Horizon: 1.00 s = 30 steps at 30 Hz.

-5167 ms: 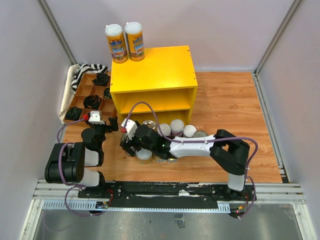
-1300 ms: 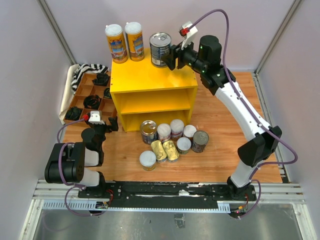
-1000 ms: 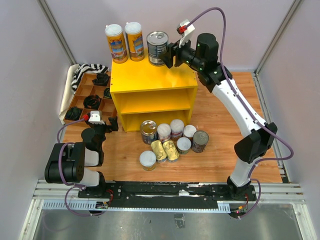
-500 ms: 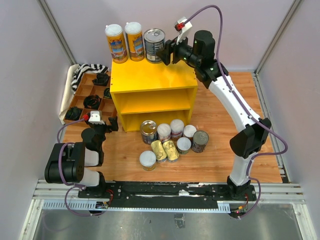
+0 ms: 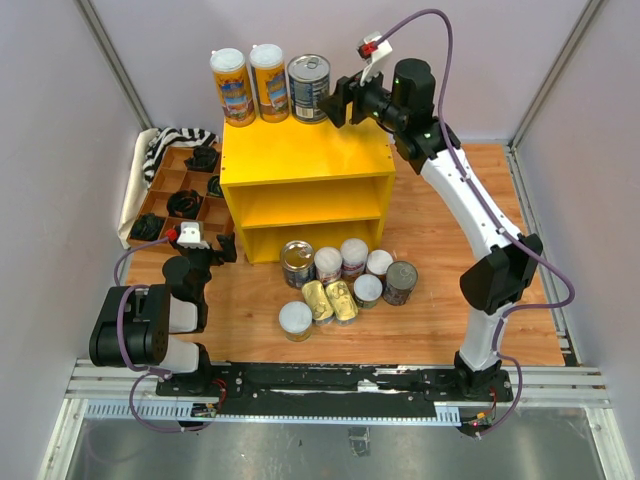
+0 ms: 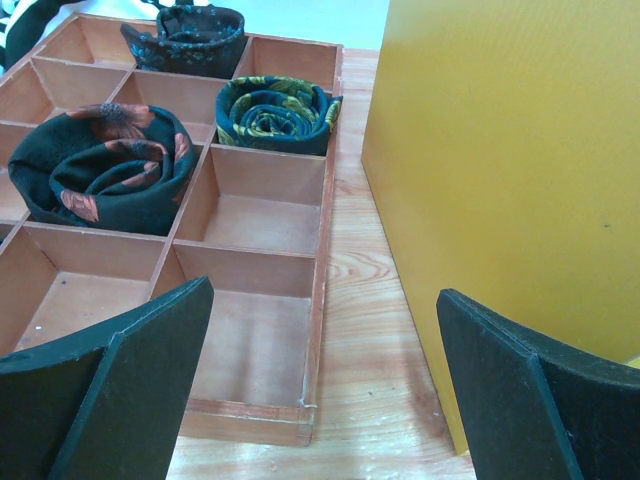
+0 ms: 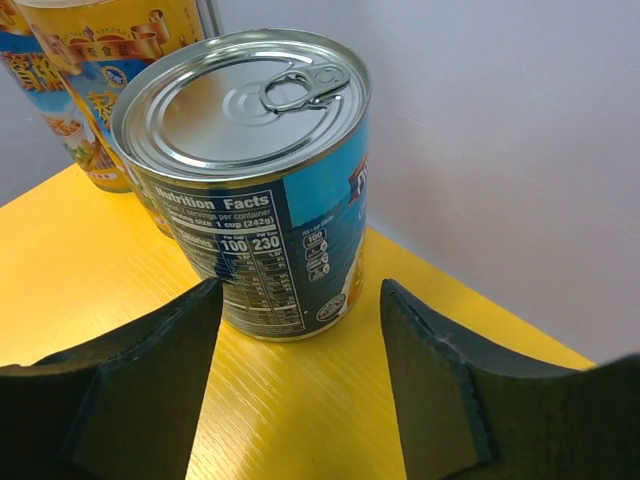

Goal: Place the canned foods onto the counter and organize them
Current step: Place the canned food on the counter, then pick up the canned food from the center of the board.

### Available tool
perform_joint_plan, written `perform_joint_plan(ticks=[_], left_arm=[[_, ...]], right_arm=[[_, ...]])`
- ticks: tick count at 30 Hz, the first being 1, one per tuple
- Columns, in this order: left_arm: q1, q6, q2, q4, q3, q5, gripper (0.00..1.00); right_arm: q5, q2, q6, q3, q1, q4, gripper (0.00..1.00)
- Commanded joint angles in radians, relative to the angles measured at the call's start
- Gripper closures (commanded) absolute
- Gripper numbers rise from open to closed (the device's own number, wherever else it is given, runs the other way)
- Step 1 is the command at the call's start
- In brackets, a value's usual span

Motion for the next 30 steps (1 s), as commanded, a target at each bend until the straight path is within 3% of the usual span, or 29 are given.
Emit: perform_joint_plan(ticks=[1, 5, 9, 27, 30], left_arm=[[-0.005, 0.012, 0.007, 0.016, 0.011, 0.006, 0.0], [-0.006, 0.013, 0.008, 0.016, 0.011, 0.006, 0.0], [-0.006, 0.012, 0.008, 0.016, 0.012, 0.006, 0.0], [-0.006, 0.012, 0.008, 0.017, 0.011, 0.006, 0.0], [-0.005, 0.013, 0.008, 0.016, 0.011, 0.006, 0.0]], right_arm=[[-0.013, -0.009, 0.014, 0.02, -0.017, 0.041, 0.29], [-0.034, -0.058, 0.027, -0.019, -0.022, 0.044, 0.1], [-0.042, -0.146, 0.037, -0.093, -0.029, 0.066, 0.01], [0.072, -0.493, 0.032, -0.457, -0.042, 0.094, 0.01], [0.057, -0.554, -0.052, -0.554, -0.012, 0.083, 0.02]])
